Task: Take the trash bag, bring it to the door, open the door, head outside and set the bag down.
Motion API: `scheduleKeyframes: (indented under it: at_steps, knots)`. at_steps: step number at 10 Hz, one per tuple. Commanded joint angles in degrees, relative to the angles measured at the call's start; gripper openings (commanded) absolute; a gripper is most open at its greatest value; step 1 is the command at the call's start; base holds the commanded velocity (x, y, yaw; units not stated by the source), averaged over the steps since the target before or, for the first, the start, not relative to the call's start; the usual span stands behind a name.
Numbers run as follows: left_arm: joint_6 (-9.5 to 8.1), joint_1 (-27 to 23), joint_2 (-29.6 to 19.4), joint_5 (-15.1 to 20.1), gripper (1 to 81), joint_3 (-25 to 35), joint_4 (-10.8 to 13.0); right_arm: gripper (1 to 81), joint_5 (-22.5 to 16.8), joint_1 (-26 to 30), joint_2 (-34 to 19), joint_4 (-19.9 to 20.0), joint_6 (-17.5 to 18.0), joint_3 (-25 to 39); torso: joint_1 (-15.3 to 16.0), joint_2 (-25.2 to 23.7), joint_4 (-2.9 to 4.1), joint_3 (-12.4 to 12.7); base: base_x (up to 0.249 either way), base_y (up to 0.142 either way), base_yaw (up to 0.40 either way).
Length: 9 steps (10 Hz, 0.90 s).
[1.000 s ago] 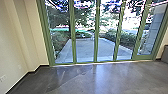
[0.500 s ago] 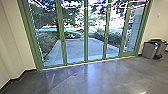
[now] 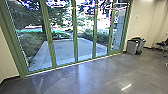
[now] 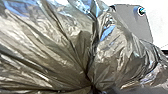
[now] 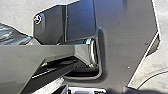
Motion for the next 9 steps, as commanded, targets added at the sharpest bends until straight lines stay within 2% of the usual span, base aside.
scheduleKeyframes:
  at_steps: [1, 9]
  knots:
    - [0.02, -3.11, -0.05, 3.91, 1.0, 0.13, 0.27, 81.1, -3.49, 2.74, 0.27, -0.25, -0.33, 0.30, 0.00, 0.00, 0.00, 0.00, 0.000, 0.000, -0.320]
    - [0.02, -3.11, -0.05, 3.91, 1.0, 0.05, 0.27, 81.1, -3.49, 2.83, 0.53, -0.33, -0.33, 0.29, 0.00, 0.00, 0.00, 0.00, 0.000, 0.000, -0.319]
